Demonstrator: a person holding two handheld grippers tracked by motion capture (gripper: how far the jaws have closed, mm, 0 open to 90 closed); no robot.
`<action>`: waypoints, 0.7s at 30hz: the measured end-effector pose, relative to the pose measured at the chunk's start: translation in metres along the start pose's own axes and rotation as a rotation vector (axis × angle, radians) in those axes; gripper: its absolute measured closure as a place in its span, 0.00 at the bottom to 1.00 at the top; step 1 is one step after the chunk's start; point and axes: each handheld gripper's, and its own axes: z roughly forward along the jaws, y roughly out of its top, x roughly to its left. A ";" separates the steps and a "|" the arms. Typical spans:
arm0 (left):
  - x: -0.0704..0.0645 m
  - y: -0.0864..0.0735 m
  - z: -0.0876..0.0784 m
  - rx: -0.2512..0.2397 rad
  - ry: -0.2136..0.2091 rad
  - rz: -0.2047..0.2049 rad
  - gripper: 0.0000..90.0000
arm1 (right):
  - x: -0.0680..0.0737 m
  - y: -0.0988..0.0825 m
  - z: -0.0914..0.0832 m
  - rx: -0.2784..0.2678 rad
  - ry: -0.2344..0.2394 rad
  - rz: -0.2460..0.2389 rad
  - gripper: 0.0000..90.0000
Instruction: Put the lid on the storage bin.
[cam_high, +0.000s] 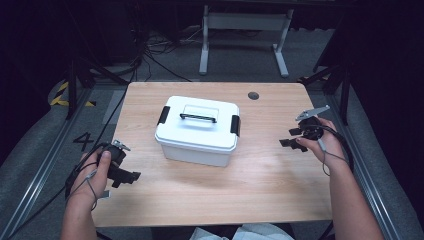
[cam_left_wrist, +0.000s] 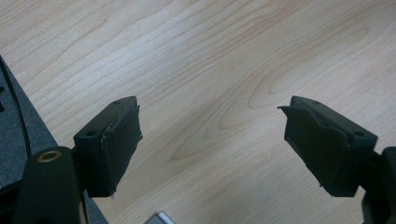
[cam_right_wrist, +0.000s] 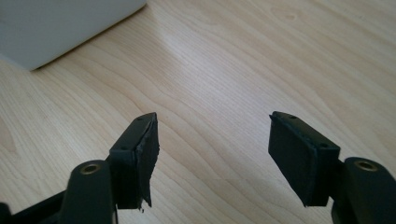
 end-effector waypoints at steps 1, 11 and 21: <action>0.000 0.000 0.000 -0.001 0.000 0.001 0.21 | 0.000 -0.001 0.002 0.009 -0.002 0.000 0.38; -0.001 0.004 0.003 0.007 -0.002 0.008 0.21 | 0.006 -0.012 0.028 0.121 -0.035 -0.008 0.34; -0.003 0.008 0.009 0.035 -0.009 0.034 0.22 | 0.009 -0.016 0.034 0.202 -0.052 0.017 0.32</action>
